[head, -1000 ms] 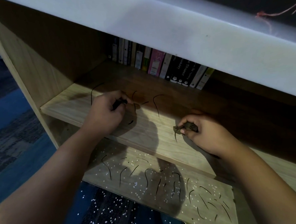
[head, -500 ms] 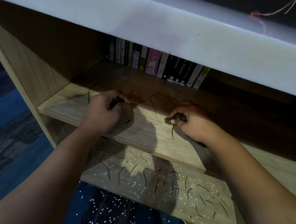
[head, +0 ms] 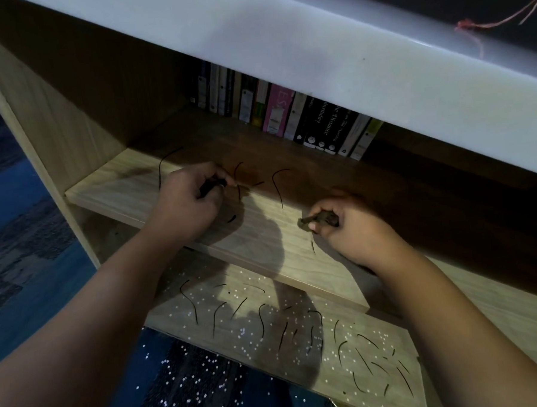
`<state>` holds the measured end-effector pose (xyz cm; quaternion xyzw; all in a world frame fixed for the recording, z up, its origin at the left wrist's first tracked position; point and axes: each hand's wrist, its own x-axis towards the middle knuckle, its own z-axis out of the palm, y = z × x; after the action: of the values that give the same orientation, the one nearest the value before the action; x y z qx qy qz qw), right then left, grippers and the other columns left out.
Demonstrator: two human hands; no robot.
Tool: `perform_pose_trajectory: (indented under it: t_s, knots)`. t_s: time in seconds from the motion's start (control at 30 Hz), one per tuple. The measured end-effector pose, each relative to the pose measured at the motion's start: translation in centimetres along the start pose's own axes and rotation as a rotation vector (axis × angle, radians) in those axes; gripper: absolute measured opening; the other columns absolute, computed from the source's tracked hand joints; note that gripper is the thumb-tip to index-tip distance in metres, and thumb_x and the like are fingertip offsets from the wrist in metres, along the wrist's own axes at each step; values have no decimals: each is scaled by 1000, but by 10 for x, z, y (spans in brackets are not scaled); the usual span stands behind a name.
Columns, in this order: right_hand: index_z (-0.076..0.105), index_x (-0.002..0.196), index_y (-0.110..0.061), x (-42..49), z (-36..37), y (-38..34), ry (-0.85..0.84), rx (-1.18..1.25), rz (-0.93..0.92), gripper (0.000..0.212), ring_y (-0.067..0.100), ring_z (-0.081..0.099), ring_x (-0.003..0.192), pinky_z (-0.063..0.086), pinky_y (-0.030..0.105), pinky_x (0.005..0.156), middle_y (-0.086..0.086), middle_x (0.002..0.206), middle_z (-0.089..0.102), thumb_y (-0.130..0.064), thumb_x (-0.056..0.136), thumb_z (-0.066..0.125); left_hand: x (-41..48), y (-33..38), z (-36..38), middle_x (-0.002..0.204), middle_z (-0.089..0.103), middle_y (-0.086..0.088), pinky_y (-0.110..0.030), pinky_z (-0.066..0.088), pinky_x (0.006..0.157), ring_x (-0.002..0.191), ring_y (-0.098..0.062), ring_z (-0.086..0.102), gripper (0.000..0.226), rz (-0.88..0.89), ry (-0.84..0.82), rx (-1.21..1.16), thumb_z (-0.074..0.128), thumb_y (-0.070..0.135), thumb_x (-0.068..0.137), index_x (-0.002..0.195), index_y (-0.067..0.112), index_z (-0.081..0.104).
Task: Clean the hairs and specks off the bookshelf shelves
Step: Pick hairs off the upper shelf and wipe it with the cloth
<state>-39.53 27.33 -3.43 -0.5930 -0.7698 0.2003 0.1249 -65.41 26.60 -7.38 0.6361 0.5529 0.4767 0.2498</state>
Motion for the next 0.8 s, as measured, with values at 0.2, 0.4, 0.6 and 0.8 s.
perform_pose_trajectory:
  t_s: [0.2,0.4,0.6,0.8]
  knots:
    - [63,90,-32,4,1,-3,43,-33,-21,11,7,51,81,39,22,70,-13,95,50,-21,89,64,-1,4,-1,91,67,7,-36,54,79,89,-10,63,38,-17,5,-19,54,2,92,85,38,64]
    - [66,87,-36,-40,4,3,80,-32,-118,20,9,59,80,54,38,73,-13,88,56,-17,81,71,-1,3,-2,93,66,10,-36,55,80,89,-7,63,36,-15,-7,-48,56,5,93,86,39,64]
    - [69,90,-32,-42,3,3,69,-24,-139,17,9,59,81,54,41,74,-13,89,56,-18,81,70,0,2,0,91,68,8,-37,55,77,87,-12,64,34,-8,-8,-22,56,5,93,86,38,64]
    - [59,89,-45,-4,6,1,31,-12,34,14,11,61,85,53,35,80,-15,88,64,-31,88,60,-1,5,-1,91,67,9,-27,51,70,86,-8,63,36,-28,-3,-25,55,5,93,84,39,64]
